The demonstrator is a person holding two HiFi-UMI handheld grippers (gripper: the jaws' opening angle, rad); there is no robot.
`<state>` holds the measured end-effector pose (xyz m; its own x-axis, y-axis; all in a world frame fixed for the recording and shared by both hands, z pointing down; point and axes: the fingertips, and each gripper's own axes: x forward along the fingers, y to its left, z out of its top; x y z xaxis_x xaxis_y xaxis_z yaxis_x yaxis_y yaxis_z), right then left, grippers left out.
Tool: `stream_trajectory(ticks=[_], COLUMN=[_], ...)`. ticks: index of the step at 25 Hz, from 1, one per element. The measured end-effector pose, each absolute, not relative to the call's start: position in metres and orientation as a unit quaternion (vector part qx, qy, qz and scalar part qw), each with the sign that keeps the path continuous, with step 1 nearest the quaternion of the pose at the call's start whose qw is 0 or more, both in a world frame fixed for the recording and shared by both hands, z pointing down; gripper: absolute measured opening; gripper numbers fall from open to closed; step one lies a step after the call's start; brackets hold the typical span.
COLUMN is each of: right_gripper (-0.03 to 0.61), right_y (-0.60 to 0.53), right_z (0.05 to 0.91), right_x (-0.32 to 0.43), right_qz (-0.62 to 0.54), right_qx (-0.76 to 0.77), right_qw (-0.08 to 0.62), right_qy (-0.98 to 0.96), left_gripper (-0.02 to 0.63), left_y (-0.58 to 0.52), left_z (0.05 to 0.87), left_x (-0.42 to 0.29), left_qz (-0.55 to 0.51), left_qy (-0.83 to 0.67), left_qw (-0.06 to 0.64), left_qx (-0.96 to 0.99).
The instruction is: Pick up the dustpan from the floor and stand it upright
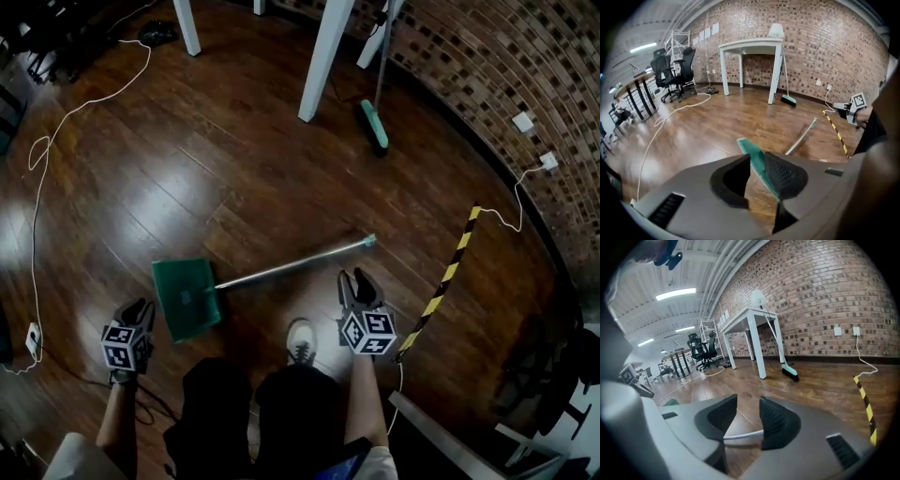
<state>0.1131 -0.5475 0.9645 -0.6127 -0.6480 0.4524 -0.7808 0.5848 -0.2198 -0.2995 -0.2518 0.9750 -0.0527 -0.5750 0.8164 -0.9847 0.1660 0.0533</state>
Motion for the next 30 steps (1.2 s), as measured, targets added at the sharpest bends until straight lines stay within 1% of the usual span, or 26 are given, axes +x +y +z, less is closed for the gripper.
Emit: stream_trajectory(ticks=[1,3,5,7,8,9,12,16,22,23,24,25,27,30], right_gripper=[0.16,0.16,0.176,0.176,0.178,0.197,0.198,0.198,0.198,0.198,0.196,0.19,0.145,0.14], right_y=[-0.548,-0.547,-0.546,-0.55,-0.553,-0.555,-0.559,-0.574,-0.587,-0.589,-0.591,-0.593,-0.595,-0.594], right_z=[0.99,1.04,1.085,1.122,1.138,1.153,1.185,1.201,1.219,1.22,1.221,1.22,1.217,1.207], right_x=[0.11,0.105,0.101,0.094,0.09,0.087,0.087,0.078,0.073,0.072,0.07,0.067,0.064,0.065], right_qz=[0.212,0.239,0.263,0.282,0.296,0.313,0.364,0.408,0.453,0.461,0.468,0.472,0.477,0.471], right_qx=[0.405,0.397,0.389,0.381,0.378,0.376,0.379,0.383,0.411,0.412,0.411,0.408,0.402,0.403], right_qw=[0.165,0.164,0.166,0.165,0.16,0.154,0.138,0.116,0.1,0.092,0.084,0.075,0.06,0.045], right_qy=[-0.874,-0.871,-0.867,-0.865,-0.863,-0.858,-0.84,-0.821,-0.785,-0.78,-0.778,-0.778,-0.779,-0.783], left_gripper=[0.117,0.137,0.137,0.137,0.149,0.155,0.155,0.155,0.153,0.117,0.117,0.114,0.109,0.087], left_y=[-0.249,-0.244,-0.243,-0.246,-0.247,-0.248,-0.246,-0.246,-0.248,-0.248,-0.248,-0.248,-0.248,-0.246], left_z=[0.994,1.022,1.038,1.045,1.046,1.046,1.053,1.068,1.076,1.077,1.077,1.077,1.077,1.078], left_x=[-0.298,-0.294,-0.289,-0.285,-0.285,-0.286,-0.292,-0.29,-0.278,-0.277,-0.277,-0.278,-0.278,-0.28], left_qz=[0.278,0.269,0.25,0.231,0.234,0.242,0.255,0.246,0.259,0.259,0.256,0.252,0.244,0.241], left_qy=[-0.665,-0.654,-0.642,-0.629,-0.625,-0.623,-0.626,-0.618,-0.607,-0.606,-0.607,-0.608,-0.607,-0.609], left_qw=[0.379,0.4,0.425,0.443,0.442,0.436,0.428,0.446,0.443,0.443,0.443,0.444,0.446,0.448], left_qx=[0.581,0.583,0.588,0.596,0.6,0.603,0.599,0.599,0.607,0.608,0.608,0.608,0.61,0.608])
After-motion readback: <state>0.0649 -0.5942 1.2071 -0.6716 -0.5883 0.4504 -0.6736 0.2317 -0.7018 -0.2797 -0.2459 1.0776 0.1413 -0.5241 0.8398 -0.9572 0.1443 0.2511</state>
